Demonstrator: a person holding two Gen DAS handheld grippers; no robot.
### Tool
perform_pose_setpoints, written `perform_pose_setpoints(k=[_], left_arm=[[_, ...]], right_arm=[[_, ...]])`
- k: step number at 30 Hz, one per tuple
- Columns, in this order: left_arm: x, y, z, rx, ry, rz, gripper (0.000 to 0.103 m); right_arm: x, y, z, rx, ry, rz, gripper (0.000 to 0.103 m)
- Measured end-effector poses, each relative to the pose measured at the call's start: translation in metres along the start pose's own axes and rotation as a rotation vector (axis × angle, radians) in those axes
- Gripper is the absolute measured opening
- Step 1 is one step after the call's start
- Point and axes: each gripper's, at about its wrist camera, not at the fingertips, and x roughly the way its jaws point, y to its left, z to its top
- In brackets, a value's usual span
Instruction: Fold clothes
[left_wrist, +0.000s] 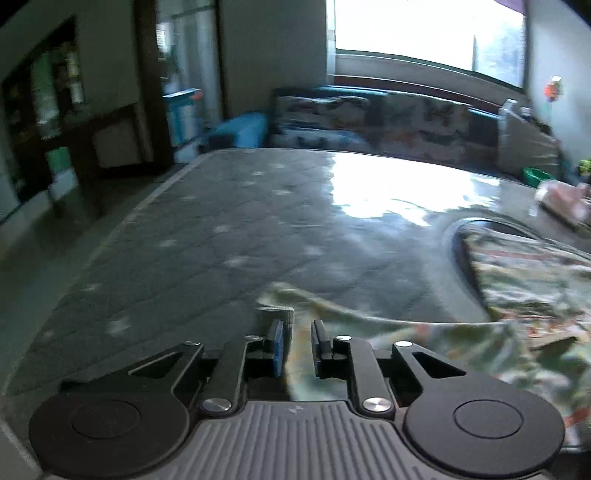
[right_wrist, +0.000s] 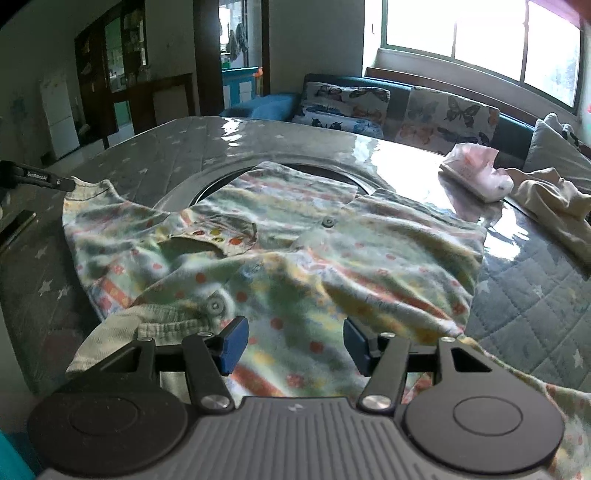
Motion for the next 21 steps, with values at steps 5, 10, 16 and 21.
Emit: perform_pose_setpoints(k=[5,10,16,21], left_arm=[[0.028,-0.022,0.004,0.040,0.050,-0.044,0.019],[0.047,-0.023,0.004,0.048,0.075,-0.022,0.019],[0.049,-0.023,0.008,0.048,0.086,-0.008,0.020],[0.033,-0.047,0.016,0.067,0.045,-0.078,0.024]], right_arm=[[0.007,-0.009,0.007,0.022,-0.002,-0.007,0.059],[0.019,-0.018,0.006,0.046,0.016,-0.011,0.059],[0.024,-0.029,0.003,0.047,0.060,0.005,0.059],[0.011,-0.059,0.023,0.085,0.030,-0.020,0.059]])
